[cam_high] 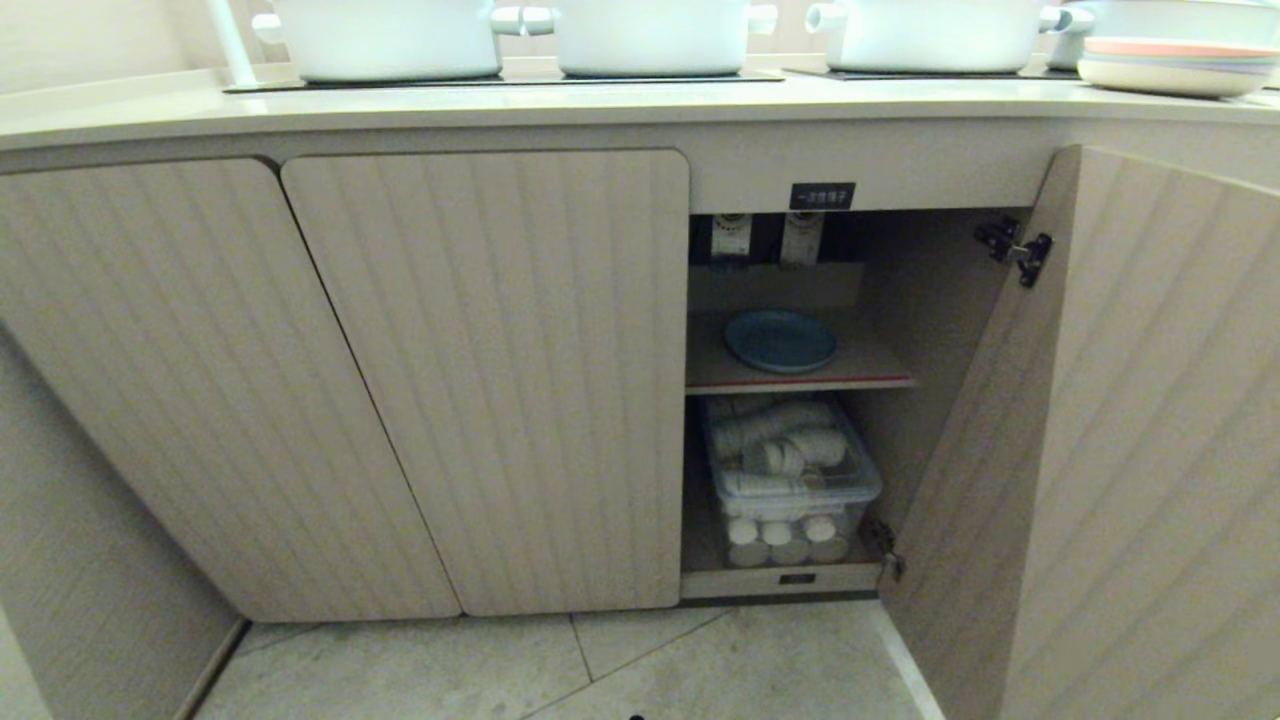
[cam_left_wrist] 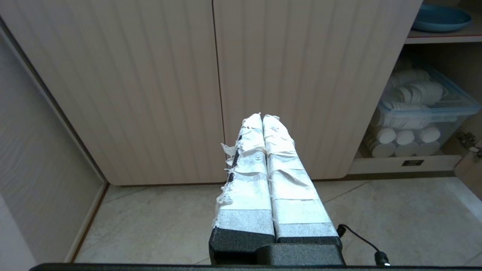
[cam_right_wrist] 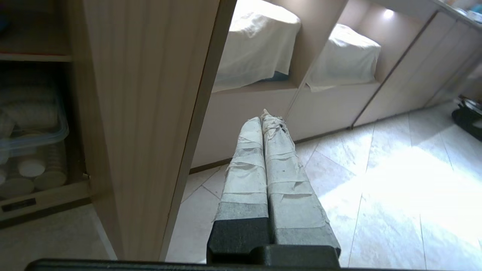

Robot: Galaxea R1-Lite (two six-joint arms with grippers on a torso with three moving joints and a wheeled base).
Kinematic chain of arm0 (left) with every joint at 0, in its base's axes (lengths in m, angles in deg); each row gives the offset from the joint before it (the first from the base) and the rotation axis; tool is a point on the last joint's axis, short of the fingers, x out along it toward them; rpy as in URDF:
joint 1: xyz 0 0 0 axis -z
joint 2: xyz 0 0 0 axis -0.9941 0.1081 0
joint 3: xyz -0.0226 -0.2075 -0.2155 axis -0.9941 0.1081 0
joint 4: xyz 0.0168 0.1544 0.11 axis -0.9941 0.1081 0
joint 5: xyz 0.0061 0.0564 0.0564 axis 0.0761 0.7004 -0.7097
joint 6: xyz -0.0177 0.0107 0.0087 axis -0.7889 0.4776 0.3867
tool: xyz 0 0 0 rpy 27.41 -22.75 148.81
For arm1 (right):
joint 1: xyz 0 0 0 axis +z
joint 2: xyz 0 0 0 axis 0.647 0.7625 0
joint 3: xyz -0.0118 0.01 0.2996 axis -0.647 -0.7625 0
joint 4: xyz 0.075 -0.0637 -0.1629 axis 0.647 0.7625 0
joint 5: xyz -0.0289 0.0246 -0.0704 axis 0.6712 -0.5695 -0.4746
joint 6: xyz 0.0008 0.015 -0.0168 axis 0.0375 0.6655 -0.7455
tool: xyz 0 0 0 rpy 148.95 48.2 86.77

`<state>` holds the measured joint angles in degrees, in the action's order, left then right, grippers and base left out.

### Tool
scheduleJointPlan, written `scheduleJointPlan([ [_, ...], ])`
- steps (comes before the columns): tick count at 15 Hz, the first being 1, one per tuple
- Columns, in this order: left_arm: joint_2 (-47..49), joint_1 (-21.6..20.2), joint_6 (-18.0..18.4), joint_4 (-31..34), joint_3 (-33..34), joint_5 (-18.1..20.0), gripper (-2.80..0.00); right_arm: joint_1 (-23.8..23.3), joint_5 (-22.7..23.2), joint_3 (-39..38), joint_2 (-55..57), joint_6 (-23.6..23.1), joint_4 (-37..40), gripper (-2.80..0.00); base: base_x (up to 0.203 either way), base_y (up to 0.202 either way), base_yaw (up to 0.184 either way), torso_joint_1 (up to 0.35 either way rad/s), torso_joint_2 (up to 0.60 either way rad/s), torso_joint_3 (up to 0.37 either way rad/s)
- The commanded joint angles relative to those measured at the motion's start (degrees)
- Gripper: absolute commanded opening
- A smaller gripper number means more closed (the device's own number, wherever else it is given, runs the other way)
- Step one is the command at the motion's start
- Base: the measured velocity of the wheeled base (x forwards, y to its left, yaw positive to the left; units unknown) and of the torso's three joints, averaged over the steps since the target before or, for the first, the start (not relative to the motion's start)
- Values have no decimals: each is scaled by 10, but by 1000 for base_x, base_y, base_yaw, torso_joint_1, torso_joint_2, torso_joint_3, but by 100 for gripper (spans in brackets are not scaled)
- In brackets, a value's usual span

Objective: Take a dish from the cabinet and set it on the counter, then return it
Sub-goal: Close the cabinet door

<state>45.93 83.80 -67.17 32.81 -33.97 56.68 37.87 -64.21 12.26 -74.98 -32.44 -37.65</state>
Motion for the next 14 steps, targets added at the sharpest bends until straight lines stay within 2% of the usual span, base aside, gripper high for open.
scheduleJointPlan([
  [1, 0, 0, 0, 0, 0, -1, -280, -32, -2, 10, 66, 5, -27, -280, 0, 0, 0, 0, 0, 0],
  [5, 0, 0, 0, 0, 0, -1, -280, -86, -2, 55, 126, 13, -42, -280, 0, 0, 0, 0, 0, 0],
  [14, 0, 0, 0, 0, 0, 0, -280, -142, 0, 165, 242, 29, -39, -280, 0, 0, 0, 0, 0, 0],
])
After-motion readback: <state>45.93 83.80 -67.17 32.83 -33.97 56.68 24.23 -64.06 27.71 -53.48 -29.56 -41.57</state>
